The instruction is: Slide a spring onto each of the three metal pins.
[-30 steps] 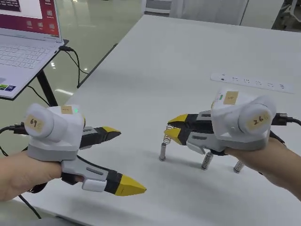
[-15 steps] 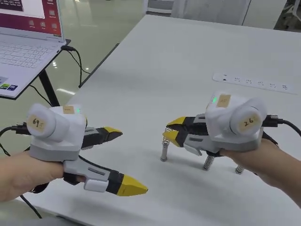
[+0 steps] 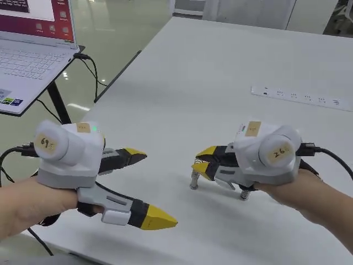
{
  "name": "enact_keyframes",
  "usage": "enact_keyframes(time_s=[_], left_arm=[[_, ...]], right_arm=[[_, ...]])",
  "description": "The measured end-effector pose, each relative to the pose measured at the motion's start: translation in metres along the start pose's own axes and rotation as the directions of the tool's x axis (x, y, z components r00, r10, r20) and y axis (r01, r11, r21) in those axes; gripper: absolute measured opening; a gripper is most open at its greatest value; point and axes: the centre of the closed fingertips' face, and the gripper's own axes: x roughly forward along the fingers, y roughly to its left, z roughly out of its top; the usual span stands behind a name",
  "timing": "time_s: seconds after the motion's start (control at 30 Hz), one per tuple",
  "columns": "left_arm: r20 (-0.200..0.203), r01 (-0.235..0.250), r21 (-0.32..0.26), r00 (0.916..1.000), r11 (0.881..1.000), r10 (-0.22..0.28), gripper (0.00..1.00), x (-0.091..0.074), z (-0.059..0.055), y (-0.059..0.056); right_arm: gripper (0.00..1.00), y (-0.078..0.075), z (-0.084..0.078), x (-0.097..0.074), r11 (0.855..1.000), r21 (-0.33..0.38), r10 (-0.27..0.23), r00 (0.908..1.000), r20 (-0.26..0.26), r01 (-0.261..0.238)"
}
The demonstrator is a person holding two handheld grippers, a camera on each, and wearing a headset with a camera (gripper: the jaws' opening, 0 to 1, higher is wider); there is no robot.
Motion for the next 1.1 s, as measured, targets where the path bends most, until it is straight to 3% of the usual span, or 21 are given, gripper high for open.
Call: enact_keyframes(time_s=[0.3, 0.5, 0.6, 0.83, 1.1], left_arm=[[-0.002, -0.002, -0.005, 1.0000, 1.000, 0.002, 0.98, 0.000, -0.003, 0.000], [-0.005, -0.004, -0.008, 1.0000, 1.000, 0.004, 0.98, 0.000, -0.005, 0.001], [-0.002, -0.003, -0.008, 1.0000, 1.000, 0.003, 0.98, 0.001, -0.003, 0.000], [0.012, -0.003, 0.000, 0.9999, 1.000, 0.003, 0.98, 0.005, 0.003, -0.002], [0.024, -0.011, 0.015, 0.9997, 1.000, 0.011, 0.98, 0.008, 0.010, -0.004]], right_arm=[[0.08, 0.013, -0.022, 0.015, 0.998, -0.057, 0.014, 0.9970, -0.076, -0.018], [0.09, 0.011, -0.020, 0.015, 0.999, -0.042, 0.010, 0.9982, -0.058, -0.012], [0.16, 0.012, -0.018, 0.012, 0.999, -0.041, 0.013, 0.9989, -0.045, -0.015], [0.20, 0.002, -0.007, -0.009, 0.999, 0.022, -0.034, 0.9994, 0.004, 0.034], [0.25, -0.003, -0.007, -0.040, 0.991, 0.118, -0.073, 0.9954, 0.061, 0.065]])
